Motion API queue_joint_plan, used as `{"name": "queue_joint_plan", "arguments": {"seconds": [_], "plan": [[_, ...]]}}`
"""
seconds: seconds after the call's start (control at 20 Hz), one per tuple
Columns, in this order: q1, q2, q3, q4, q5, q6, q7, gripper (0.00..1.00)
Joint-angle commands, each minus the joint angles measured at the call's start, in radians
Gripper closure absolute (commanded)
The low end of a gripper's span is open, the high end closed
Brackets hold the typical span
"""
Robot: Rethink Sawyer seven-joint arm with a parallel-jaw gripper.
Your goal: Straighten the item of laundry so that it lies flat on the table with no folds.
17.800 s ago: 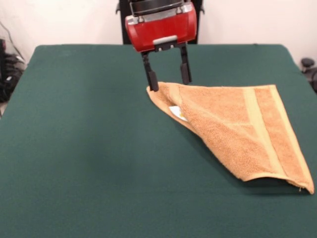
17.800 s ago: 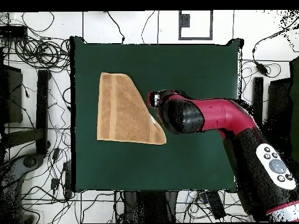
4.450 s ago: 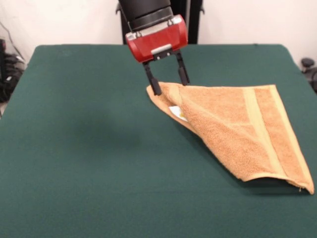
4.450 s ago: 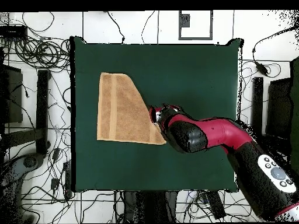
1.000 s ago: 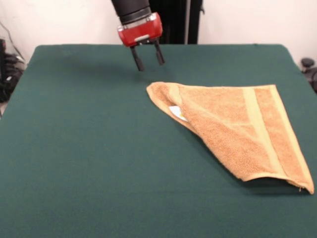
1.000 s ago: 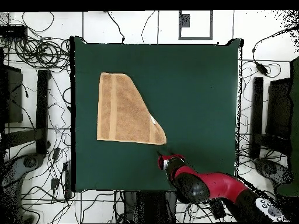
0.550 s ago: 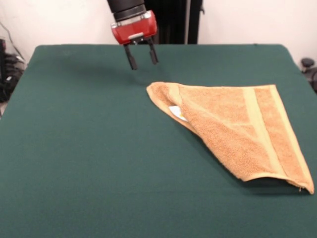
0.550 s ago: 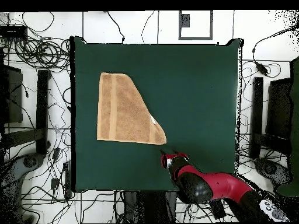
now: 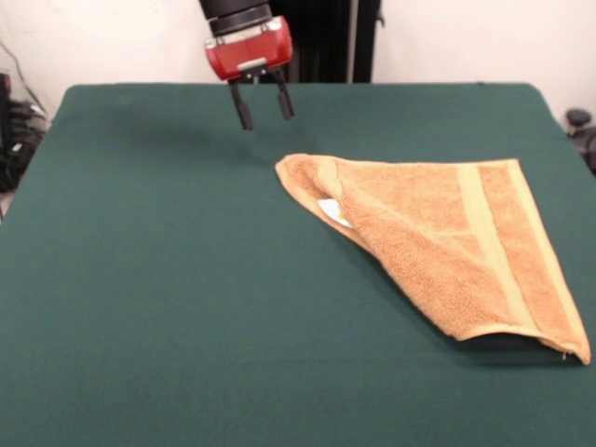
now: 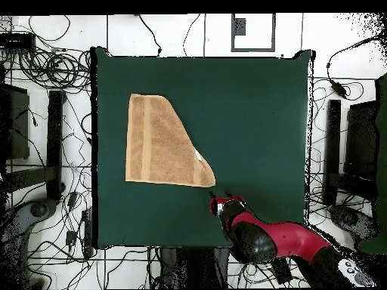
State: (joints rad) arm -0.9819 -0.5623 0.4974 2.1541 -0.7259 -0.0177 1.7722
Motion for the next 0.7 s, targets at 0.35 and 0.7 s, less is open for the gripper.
{"name": "queue_joint_plan", "arguments": {"seconds": [0.35, 0.7], "plan": [[0.097, -0.294, 0.171, 0.067, 0.307, 0.239, 0.124, 0.0], [0.102, -0.605, 0.243, 0.118, 0.486, 0.405, -0.002, 0.0]]}}
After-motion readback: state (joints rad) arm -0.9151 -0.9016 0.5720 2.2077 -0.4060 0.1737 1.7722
